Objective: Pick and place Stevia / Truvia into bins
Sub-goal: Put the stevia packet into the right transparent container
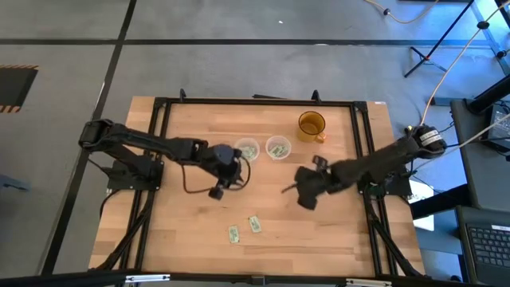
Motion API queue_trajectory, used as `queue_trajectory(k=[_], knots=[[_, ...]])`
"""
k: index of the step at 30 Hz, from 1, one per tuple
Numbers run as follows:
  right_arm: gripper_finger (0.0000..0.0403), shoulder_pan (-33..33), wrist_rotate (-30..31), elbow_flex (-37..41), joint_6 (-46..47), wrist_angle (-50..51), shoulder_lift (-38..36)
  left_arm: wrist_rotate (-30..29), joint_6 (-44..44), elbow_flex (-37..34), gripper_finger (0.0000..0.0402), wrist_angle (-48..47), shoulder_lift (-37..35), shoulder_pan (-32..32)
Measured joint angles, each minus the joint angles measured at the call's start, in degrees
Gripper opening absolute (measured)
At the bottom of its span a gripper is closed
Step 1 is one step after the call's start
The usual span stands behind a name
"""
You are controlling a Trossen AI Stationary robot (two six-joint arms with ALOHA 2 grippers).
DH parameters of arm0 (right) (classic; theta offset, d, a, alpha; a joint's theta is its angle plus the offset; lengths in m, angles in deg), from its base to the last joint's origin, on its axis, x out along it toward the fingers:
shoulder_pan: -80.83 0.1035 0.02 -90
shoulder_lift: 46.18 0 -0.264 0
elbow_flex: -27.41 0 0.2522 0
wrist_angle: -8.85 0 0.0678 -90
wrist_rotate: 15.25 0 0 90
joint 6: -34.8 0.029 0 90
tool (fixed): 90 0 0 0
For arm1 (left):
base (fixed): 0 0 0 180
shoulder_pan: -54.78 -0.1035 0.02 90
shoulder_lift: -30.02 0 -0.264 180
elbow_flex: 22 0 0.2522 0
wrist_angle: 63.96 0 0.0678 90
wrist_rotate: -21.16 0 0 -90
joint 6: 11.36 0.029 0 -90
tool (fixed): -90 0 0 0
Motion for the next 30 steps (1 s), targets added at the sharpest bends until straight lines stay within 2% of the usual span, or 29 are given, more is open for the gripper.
queue_trajectory(k=[6, 13, 21, 30], knots=[[0.0000, -13.29, -0.42, -1.04, -16.81, -10.03, -0.02, -0.04, -0.88, 0.00, 0.0054, 0.27, 0.00, 6.13], [0.0000, -24.65, -7.74, -1.09, -27.88, -21.79, 3.23, -2.05, -3.46, 0.00, 0.0049, 0.23, 0.02, 10.08], [0.0000, -30.06, -8.36, -1.10, -30.53, -26.49, 11.74, -3.99, -3.61, 0.00, 0.0052, 0.23, 0.04, 11.74], [0.0028, -30.78, -8.50, -1.09, -30.70, -28.30, 16.22, -4.09, -2.15, 0.00, 0.0075, 0.77, 1.34, 13.89]])
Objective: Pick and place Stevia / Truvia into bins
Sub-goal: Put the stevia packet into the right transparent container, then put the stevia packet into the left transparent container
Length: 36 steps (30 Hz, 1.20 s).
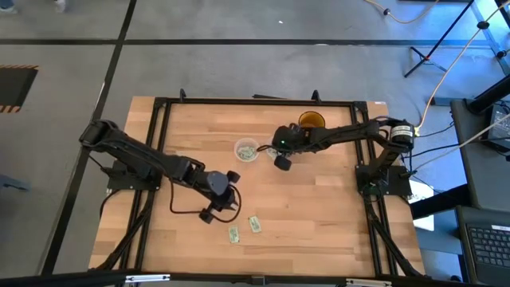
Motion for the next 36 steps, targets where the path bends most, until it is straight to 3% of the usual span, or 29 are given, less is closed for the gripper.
queue_trajectory(k=[7, 15, 21, 28, 36], knots=[[0.0073, 0.00, 0.02, -0.07, 0.16, -2.87, -0.02, 0.07, 5.05, 0.00, 0.0103, 4.58, 6.66, 2.67], [0.0111, 0.00, 0.04, -2.64, 0.50, -2.69, -0.02, 0.66, 1.23, 0.00, 0.0098, 7.69, 12.42, 5.14], [0.0115, 0.00, 0.09, -5.17, 0.55, -2.76, -0.04, 0.85, -1.83, 0.00, 0.0099, 11.19, 17.42, 5.99], [0.0115, 0.94, 0.13, -5.66, 0.55, -2.53, -0.09, 5.65, -6.11, 0.00, 0.0088, 13.49, 22.34, 6.09], [0.0115, 2.11, 0.09, -5.66, 0.43, -0.86, -0.09, 5.51, -6.01, 0.08, 0.0082, 13.65, 24.62, 6.00]])
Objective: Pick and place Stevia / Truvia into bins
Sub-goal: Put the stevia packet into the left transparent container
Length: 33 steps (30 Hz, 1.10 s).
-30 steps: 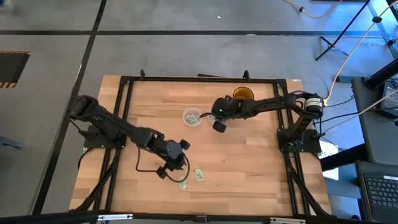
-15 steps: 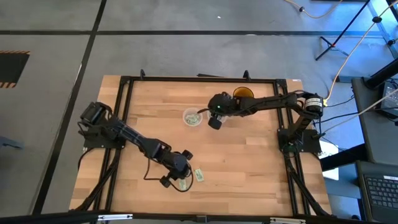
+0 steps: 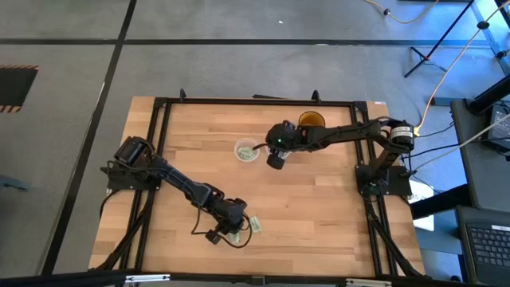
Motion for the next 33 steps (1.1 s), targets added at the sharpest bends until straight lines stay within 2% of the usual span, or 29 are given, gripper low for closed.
queue_trajectory(k=[7, 15, 17, 23, 28, 31, 33], knots=[[0.0115, 0.30, -0.01, 0.00, 0.00, 1.17, 0.00, -3.20, 2.10, 0.18, 0.0076, -1.95, 0.00, 0.07], [0.0115, 0.30, -0.24, 0.00, 1.72, 1.69, 0.00, -4.83, 1.91, 0.16, 0.0045, -3.81, 0.03, 0.00], [0.0115, 0.30, -2.37, 0.00, 2.41, 2.33, 0.00, -4.42, 1.49, 0.12, 0.0034, -4.33, 0.06, -0.35], [0.0115, 2.09, -13.87, 0.00, 2.43, 3.63, 0.00, -3.99, 1.48, 0.05, 0.0004, -4.47, 0.11, -0.64], [0.0115, 7.71, -22.33, 0.00, -4.93, 2.75, -0.02, -3.08, 1.63, -0.10, 0.0002, -5.12, -1.15, -1.54], [0.0115, 12.27, -22.78, 0.00, -8.50, 2.80, -0.02, -1.77, 1.55, -0.45, 0.0002, -6.74, -2.87, -2.52], [0.0115, 15.22, -20.32, 0.00, -9.24, 2.78, -0.02, -1.58, 1.57, -0.49, 0.0002, -7.57, -4.69, -3.19]])
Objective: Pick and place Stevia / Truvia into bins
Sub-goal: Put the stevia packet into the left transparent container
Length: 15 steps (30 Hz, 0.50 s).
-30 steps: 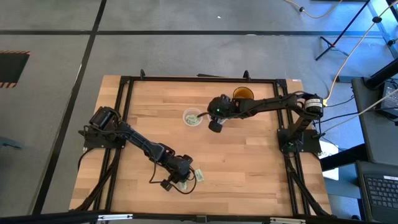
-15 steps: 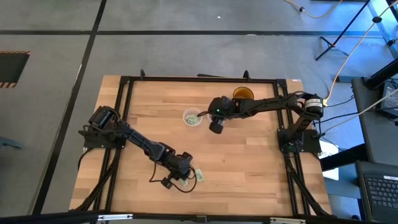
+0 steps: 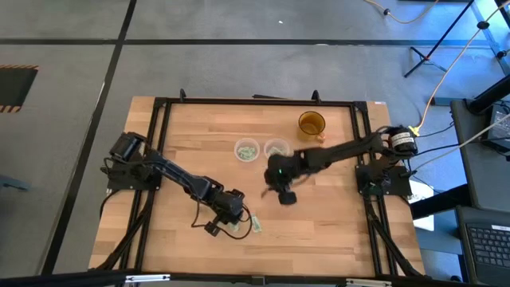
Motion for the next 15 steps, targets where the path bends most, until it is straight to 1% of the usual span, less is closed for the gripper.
queue_trajectory(k=[4, 9, 11, 15], knots=[[0.0115, 4.92, 7.94, 0.00, 0.13, 0.64, 0.00, 0.07, -0.08, 0.21, 0.0002, -2.58, -4.69, -1.87], [0.0115, 9.63, 14.13, 0.00, 1.02, -0.18, 0.00, -1.07, -0.67, 0.20, 0.0002, -3.99, -12.47, -6.02], [0.0115, 11.04, 15.77, 0.00, 2.18, -1.22, 0.00, -4.80, -1.29, 0.22, 0.0002, -4.22, -15.30, -8.29], [0.0115, 13.61, 16.06, 0.00, 3.31, -4.69, 0.00, -16.20, -1.53, 0.31, 0.0002, -5.36, -19.53, -13.67]])
